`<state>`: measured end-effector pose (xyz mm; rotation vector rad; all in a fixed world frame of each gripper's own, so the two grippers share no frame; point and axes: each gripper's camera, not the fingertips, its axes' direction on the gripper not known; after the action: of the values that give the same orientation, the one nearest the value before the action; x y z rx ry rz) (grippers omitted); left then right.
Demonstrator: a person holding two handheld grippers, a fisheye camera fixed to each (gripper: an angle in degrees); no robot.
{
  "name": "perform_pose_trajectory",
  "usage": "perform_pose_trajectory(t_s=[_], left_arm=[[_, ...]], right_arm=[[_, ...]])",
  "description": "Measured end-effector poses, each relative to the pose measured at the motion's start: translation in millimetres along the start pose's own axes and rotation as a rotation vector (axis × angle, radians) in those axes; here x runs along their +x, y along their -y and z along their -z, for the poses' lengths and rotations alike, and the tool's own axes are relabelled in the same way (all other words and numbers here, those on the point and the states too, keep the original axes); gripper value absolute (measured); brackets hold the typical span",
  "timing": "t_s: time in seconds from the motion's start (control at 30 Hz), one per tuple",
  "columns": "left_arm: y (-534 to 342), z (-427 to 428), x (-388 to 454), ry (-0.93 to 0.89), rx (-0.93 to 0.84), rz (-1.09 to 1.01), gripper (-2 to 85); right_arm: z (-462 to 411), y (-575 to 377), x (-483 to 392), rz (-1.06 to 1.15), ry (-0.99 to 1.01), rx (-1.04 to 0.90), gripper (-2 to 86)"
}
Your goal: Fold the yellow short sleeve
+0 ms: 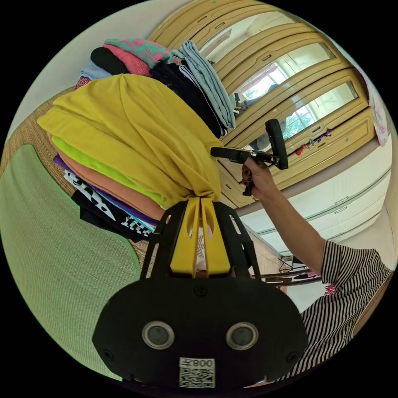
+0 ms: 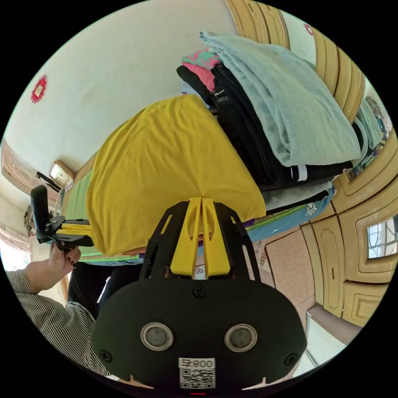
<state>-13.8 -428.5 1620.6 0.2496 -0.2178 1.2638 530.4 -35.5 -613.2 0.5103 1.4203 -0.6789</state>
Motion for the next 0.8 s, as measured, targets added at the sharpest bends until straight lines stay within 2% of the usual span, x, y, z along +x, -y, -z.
perform_pose_trajectory(t_s=[0.17,0.33,0.47,0.63,0.73,0.8], left_arm=[[-49,56,12,-0.019,0.078,-0.032,0.1],[-73,101,15,-0.019,0.164,-0.026,0.1],[-64,90,6,0.016,0.031,0.030,0.1],[-105,141,26,0.030,0.053,-0.010,0.1],[-152,185,32,0.111,0.064,-0.010,0.1],[-181,205,25,0.165,0.043,0.044,0.1]], right_arm=[[1,-14,-16,-0.009,-0.002,0.086,0.1],[21,-44,-71,0.113,0.010,0.277,0.1],[-33,-46,-101,0.141,0.077,0.136,0.1],[-35,-58,-108,0.113,0.109,0.180,0.1],[-24,-76,-120,0.144,0.181,0.287,0.1],[-41,-80,-138,0.195,0.188,0.245,0.1]])
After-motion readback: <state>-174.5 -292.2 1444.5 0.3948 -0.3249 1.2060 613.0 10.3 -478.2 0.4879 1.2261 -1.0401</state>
